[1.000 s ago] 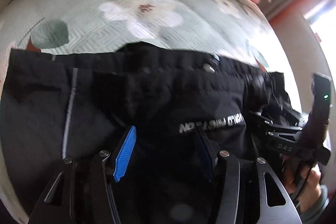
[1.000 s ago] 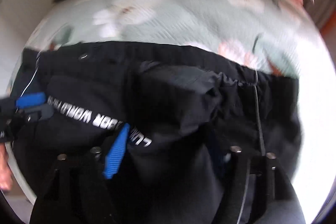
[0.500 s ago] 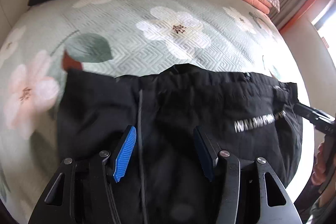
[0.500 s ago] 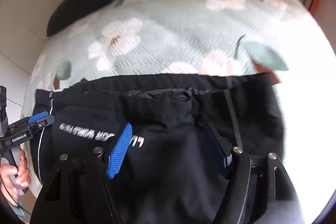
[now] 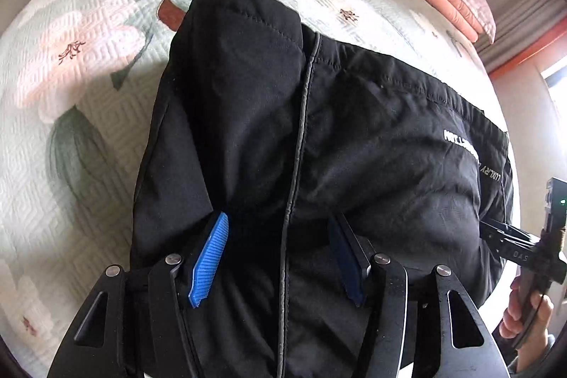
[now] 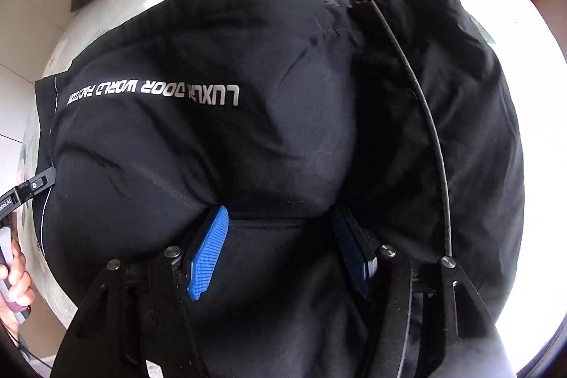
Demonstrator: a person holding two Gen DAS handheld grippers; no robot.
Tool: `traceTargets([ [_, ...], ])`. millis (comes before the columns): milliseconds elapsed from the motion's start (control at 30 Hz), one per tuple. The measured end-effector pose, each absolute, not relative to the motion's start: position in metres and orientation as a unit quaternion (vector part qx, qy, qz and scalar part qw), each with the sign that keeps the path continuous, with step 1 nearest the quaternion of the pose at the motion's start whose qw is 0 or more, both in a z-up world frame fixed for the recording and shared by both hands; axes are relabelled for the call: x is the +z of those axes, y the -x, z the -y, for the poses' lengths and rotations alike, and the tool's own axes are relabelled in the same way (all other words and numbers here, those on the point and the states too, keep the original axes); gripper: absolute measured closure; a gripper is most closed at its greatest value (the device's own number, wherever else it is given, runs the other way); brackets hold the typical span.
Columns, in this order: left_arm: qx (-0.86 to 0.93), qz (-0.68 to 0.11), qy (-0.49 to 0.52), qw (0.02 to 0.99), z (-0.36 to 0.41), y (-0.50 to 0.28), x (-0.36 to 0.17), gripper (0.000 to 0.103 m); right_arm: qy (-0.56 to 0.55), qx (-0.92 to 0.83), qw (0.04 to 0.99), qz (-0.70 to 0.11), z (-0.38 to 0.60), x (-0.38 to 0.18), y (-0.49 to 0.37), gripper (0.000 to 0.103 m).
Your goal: Fold large clothes
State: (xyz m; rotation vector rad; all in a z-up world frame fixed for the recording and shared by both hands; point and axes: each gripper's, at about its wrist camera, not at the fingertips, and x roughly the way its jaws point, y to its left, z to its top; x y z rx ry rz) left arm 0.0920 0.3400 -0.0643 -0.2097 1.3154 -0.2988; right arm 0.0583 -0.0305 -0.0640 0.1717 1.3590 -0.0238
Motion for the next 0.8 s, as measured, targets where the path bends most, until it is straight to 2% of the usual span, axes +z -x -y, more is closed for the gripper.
traceTargets([
  [167, -0.179, -0.563, 0.055, 0.805, -0.316, -0.112, -0.013, 0.043, -0.066, -0.001, 0.828, -0.557, 0.026, 0.004, -0.085, 0.042],
  [233, -0.188, -0.56, 0.059, 0.804, -0.302, -0.135, -0.011, 0.042, -0.055, -0.009, 0.83, -0.555, 0.02, -0.004, -0.11, 0.044],
  [300, -0.178, -0.579, 0.06, 0.793, -0.294, -0.159, -0.032, 0.042, -0.04, -0.036, 0.81, -0.584, 0.018, -0.037, -0.135, 0.048],
  [433, -0.168, -0.607, 0.087, 0.772, -0.302, -0.191, -0.078, 0.043, -0.143, -0.043, 0.781, -0.606, 0.055, -0.091, -0.175, 0.045],
  [500, -0.167, -0.606, 0.087, 0.772, -0.301, -0.2, -0.086, 0.043, -0.169, -0.046, 0.781, -0.6, 0.063, -0.094, -0.182, 0.044],
  [667, -0.16, -0.596, 0.045, 0.785, -0.288, -0.203, -0.09, 0.043, -0.155, -0.042, 0.79, -0.591, 0.063, -0.091, -0.182, 0.042],
  [800, -0.151, -0.6, 0.035, 0.785, -0.298, -0.196, -0.078, 0.043, -0.157, -0.035, 0.789, -0.593, 0.074, -0.071, -0.153, 0.043],
])
